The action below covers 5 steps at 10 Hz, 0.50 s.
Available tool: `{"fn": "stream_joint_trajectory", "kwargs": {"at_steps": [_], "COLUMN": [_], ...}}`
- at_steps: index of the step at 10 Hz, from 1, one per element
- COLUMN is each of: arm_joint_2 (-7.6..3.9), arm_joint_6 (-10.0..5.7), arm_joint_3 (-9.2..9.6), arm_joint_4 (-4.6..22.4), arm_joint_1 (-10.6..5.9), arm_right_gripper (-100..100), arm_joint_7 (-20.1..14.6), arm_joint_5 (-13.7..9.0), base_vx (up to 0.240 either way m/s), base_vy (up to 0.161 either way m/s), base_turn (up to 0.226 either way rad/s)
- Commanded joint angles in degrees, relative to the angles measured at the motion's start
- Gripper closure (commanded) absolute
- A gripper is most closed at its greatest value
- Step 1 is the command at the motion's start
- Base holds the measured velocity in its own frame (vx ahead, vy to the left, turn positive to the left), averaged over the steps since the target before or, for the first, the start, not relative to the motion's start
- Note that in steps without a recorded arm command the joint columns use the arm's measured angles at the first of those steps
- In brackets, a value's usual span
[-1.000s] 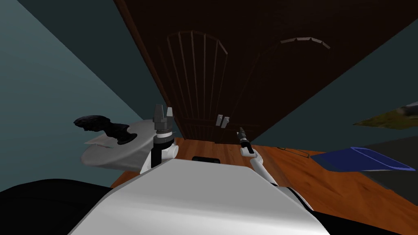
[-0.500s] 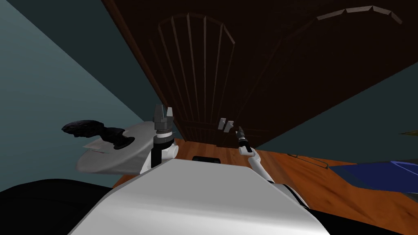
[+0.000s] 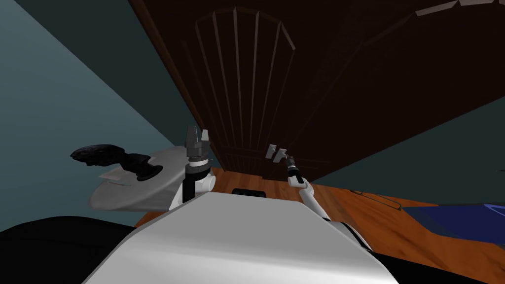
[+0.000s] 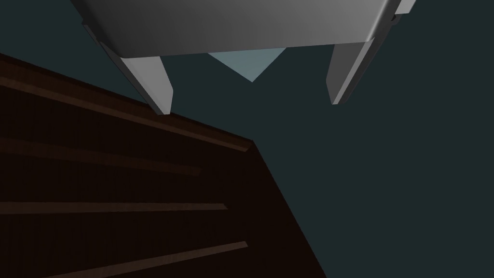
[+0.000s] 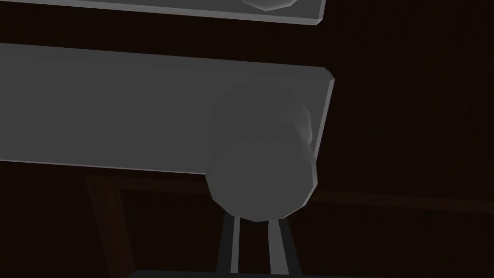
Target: Pull the door open
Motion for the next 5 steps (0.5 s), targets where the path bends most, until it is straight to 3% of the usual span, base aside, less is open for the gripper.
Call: {"fn": "stream_joint_trajectory", "kwargs": {"at_steps": [1,3,4,5], "arm_joint_2": [0.07,0.07,-0.57,-0.71], "arm_joint_6": [0.11,0.11,0.23,0.26], "arm_joint_3": [0.10,0.10,-0.18,-0.12], "arm_joint_4": [0.14,0.14,0.14,0.02], "arm_joint_1": [0.21,0.21,0.89,1.04], "arm_right_gripper": [100,100,-100,-100], "arm_joint_7": [0.01,0.01,-0.21,-0.31], "arm_joint_5": [0.02,0.02,-0.15,-0.19], "base_vx": [-0.026,-0.007,-0.099,-0.167], "base_vy": [-0.017,-0.003,-0.059,-0.071], "base_turn": [-0.008,-0.002,-0.106,-0.071]}}
